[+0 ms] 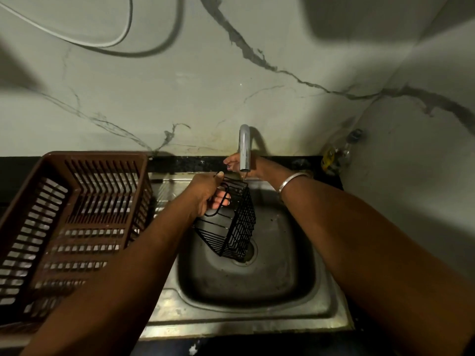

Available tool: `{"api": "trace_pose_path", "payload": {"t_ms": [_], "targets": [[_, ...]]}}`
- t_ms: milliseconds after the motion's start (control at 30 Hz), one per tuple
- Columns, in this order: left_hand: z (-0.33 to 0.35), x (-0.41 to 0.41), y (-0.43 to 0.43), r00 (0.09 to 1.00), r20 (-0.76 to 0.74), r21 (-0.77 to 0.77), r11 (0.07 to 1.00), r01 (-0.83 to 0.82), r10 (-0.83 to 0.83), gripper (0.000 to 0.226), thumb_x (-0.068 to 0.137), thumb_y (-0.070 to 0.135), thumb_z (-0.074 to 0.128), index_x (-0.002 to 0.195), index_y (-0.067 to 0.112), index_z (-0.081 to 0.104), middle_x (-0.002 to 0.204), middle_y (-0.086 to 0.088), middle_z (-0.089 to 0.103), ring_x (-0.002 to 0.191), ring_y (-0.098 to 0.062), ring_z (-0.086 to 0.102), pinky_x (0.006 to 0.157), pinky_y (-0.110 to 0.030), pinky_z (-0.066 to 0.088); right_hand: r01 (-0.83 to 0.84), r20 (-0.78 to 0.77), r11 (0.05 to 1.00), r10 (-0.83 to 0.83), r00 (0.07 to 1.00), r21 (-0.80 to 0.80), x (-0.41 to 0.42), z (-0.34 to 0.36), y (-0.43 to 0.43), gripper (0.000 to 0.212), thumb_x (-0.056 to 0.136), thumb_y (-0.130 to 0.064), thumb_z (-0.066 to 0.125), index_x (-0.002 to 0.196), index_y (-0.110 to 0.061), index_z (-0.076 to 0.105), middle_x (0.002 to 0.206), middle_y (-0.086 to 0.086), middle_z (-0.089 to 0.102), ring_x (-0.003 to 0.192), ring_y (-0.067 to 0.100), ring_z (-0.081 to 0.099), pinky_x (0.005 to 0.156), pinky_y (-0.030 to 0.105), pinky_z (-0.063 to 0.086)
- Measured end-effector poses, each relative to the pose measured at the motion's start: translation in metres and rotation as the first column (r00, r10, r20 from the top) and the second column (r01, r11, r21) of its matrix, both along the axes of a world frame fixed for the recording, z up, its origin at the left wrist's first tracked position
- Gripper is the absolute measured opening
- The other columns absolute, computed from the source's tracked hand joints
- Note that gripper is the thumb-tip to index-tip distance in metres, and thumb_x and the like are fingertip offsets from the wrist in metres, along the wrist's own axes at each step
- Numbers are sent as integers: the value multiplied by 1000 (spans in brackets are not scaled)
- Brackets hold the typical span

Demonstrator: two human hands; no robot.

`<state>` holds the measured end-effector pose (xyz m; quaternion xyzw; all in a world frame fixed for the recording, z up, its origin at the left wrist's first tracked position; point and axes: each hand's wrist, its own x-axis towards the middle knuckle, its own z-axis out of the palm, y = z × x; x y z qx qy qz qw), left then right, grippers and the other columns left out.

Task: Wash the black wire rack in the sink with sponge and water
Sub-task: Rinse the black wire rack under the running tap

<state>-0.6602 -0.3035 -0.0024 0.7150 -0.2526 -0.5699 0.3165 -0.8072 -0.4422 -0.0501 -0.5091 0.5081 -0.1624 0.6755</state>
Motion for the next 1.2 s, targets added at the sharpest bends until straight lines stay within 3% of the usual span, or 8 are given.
{"api": "trace_pose_path", "payload": {"t_ms": [133, 300, 433, 500, 700, 900, 1067, 1200], "targets": [[-4, 2, 3, 1000, 23, 7, 1000, 4, -4, 40, 114, 39, 48, 100, 8, 69, 59, -8, 70, 46, -19, 65, 38, -19, 40, 54, -34, 999, -54, 998, 8, -2, 13, 9, 47, 114, -19, 26, 141, 3, 59, 137, 17, 63, 131, 26, 57, 59, 10, 55], [-7, -7, 4, 1000, 15, 9, 1000, -6, 6, 39, 115, 36, 47, 101, 7, 70, 55, -6, 66, 43, -17, 60, 39, -20, 39, 171, -46, 983, -174, 984, -66, -8, 23, 20, 25, 109, -11, 48, 124, 5, 60, 115, 28, 70, 96, 29, 66, 67, 26, 61], [-9, -13, 4, 1000, 17, -4, 1000, -8, 8, 38, 114, 36, 48, 103, 7, 71, 57, -7, 67, 42, -17, 60, 37, -20, 37, 285, -5, 938, -292, 956, -198, -22, 13, 35, 24, 102, 0, 58, 99, -20, 71, 113, 9, 74, 83, 17, 66, 59, 19, 55], [-10, -16, 4, 1000, 18, -14, 1000, -9, 9, 39, 114, 36, 49, 106, 5, 71, 59, -10, 68, 43, -19, 61, 37, -21, 38, 423, 16, 865, -435, 900, -268, -33, 6, 48, 29, 100, 2, 60, 89, -22, 72, 98, 3, 74, 83, 17, 68, 72, 33, 62], [-7, -31, 12, 999, 20, -25, 999, -27, 27, 38, 115, 38, 47, 109, 8, 69, 67, -11, 73, 54, -24, 70, 42, -25, 47, 455, -71, 797, -521, 850, -398, -54, 1, 112, 13, 93, -22, 68, 85, -16, 75, 72, 1, 70, 67, 18, 62, 62, 38, 52], [7, -62, 27, 979, -200, 2, 999, -47, 47, 36, 113, 24, 42, 101, 5, 71, 76, -15, 76, 56, -23, 72, 50, -31, 57, 257, -150, 906, -321, 935, -336, -45, 22, 177, 55, 81, -64, 73, 126, -36, 58, 108, -11, 69, 95, 8, 69, 76, 25, 60], [20, -82, 37, 890, -455, -3, 999, -51, 44, 53, 111, 44, 42, 128, 1, 69, 102, -16, 78, 76, -26, 77, 66, -32, 61, 116, -397, 933, -254, 882, -340, -49, 25, 189, 120, 43, -72, 66, 151, -35, 30, 148, 4, 41, 133, 28, 50, 104, 56, 52], [22, -85, 45, 890, -455, 9, 999, 36, -28, 75, 106, 70, 33, 128, 8, 71, 100, -12, 79, 87, -26, 74, 89, -39, 53, 143, -397, 920, -292, 870, -364, -60, 27, 188, 109, 36, -72, 75, 136, -37, 46, 137, -2, 56, 126, 24, 59, 100, 53, 55]]}}
